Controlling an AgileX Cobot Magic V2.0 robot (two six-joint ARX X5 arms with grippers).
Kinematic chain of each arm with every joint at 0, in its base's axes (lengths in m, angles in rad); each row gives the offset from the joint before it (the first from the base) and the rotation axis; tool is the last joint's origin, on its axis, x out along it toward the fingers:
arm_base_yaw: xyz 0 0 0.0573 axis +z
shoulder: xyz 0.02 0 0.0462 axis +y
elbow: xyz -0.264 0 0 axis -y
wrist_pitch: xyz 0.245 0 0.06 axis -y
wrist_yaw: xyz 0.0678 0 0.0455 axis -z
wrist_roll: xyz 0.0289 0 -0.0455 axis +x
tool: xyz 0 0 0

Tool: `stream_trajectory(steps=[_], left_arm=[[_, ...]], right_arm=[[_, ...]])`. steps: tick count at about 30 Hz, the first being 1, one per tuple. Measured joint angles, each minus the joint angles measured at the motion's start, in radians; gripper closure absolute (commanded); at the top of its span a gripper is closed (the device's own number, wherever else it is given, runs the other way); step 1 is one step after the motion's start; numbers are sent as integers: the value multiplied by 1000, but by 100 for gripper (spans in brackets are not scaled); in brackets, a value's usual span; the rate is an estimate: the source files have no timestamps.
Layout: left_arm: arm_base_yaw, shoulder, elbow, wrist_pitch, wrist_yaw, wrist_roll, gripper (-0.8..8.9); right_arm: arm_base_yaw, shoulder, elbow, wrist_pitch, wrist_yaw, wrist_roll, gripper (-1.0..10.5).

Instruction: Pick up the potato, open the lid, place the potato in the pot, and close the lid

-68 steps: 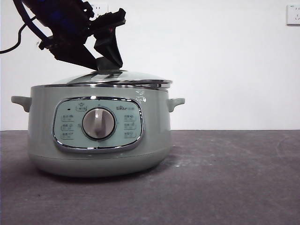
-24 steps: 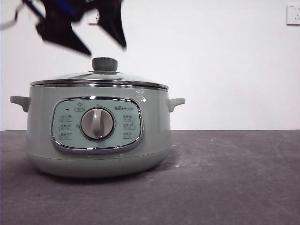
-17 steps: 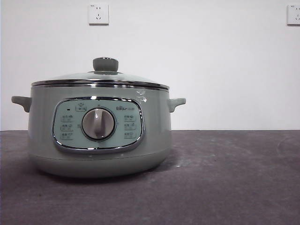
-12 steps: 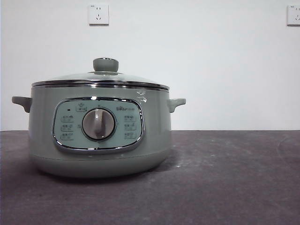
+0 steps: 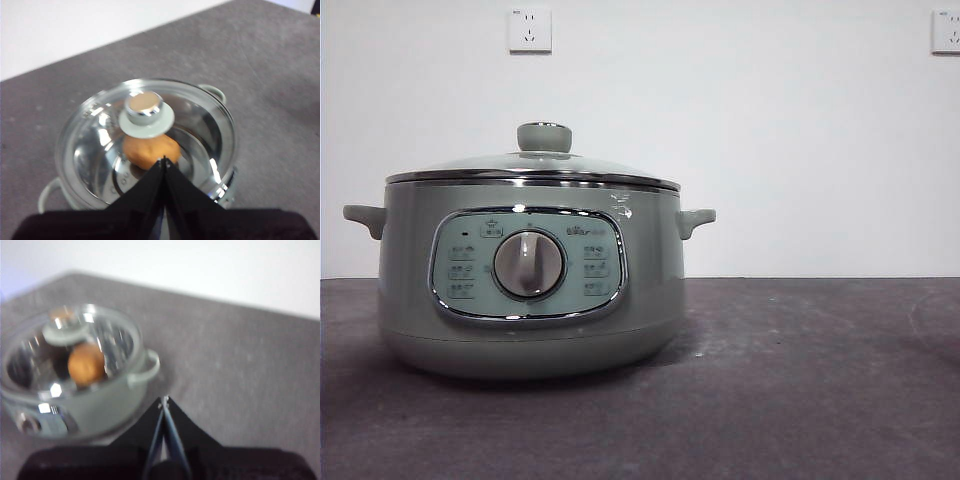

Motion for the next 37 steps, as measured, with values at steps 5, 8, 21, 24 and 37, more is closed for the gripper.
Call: stream_trajectory(steps=[5, 8, 21, 24, 37], left_arm=[[-10, 0, 0, -7, 50, -20, 817], [-11, 0, 0, -8, 49, -23, 817], [-9, -4, 0, -14, 24, 31, 817], [27, -40, 0, -24, 25, 62, 817], [521, -336, -313, 241, 272, 79, 817]], right_arm=[[0, 28, -1, -13, 0, 47, 946], [0, 26, -1, -12, 0, 57, 946], [0, 16, -1, -12, 0, 61, 946], [0, 16, -1, -12, 0, 62, 946], [0, 16, -1, -11, 0, 64, 946]])
